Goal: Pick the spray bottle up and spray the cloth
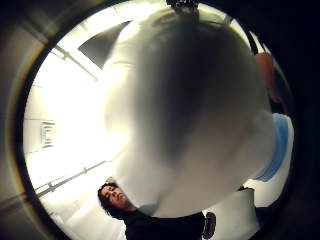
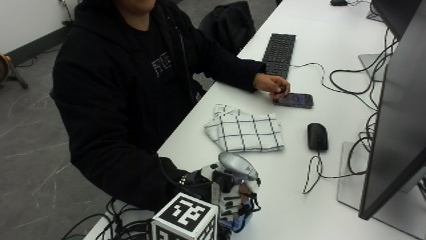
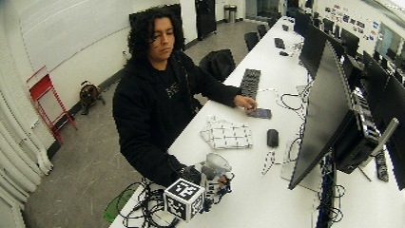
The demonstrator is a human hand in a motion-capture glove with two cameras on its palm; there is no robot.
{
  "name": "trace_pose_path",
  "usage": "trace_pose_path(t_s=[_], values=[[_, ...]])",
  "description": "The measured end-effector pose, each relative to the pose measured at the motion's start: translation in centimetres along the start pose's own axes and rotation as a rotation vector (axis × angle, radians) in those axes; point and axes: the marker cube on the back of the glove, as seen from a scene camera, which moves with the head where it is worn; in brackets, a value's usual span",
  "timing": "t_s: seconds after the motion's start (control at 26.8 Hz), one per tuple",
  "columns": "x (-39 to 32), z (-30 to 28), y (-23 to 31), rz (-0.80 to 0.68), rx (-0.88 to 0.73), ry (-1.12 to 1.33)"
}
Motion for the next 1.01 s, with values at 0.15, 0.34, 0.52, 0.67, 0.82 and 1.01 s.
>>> trace_pose_path(t_s=[0.15, 0.34, 0.52, 0.67, 0.82, 1.01], values=[[-0.6, 0.6, 0.0, 0.006, 0.068, -0.097], [-0.9, 1.4, -0.8, -0.017, 0.192, -0.134], [-1.0, 1.7, -1.4, -0.075, 0.312, -0.1], [-1.1, 1.8, -1.5, -0.107, 0.339, -0.077], [-1.0, 1.9, -1.4, -0.121, 0.334, -0.064], [-0.9, 2.0, -1.4, -0.127, 0.342, -0.054]])
